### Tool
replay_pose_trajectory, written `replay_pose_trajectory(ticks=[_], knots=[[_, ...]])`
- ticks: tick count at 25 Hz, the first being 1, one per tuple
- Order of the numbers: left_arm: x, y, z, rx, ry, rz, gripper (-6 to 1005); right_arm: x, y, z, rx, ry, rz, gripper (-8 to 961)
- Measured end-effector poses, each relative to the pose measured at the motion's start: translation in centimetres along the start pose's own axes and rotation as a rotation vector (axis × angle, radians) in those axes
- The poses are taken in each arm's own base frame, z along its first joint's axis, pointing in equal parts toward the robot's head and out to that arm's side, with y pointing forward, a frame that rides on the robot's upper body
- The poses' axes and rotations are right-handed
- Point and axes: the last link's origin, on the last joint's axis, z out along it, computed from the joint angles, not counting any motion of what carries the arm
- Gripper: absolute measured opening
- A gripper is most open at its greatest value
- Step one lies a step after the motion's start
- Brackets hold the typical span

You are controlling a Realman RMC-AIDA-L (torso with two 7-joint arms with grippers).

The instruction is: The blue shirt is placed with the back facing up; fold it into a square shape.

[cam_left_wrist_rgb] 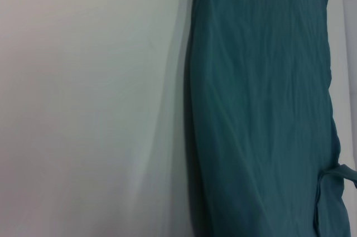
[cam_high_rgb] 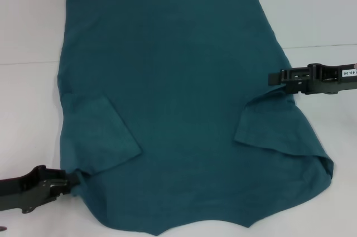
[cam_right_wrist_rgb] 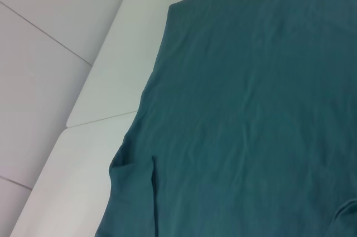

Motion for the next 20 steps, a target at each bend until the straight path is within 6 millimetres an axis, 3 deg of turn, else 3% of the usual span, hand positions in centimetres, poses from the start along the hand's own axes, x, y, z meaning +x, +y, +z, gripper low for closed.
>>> replay_pose_trajectory(ticks=[3, 9, 20], knots=[[0.0, 0.1, 0.1, 0.000, 0.000, -0.001, 301, 0.0, 0.0, 0.0, -0.001, 0.001, 0.000, 795], [0.0, 0.1, 0.2, -0.001, 0.000, -0.003, 97, 0.0, 0.0, -0.1, -0.001, 0.001, -0.001, 791], [-0.6, 1.2, -0.7, -0.110, -0.025, 0.032, 29, 0.5, -0.1, -0.7, 0.004, 0.070, -0.019, 784]])
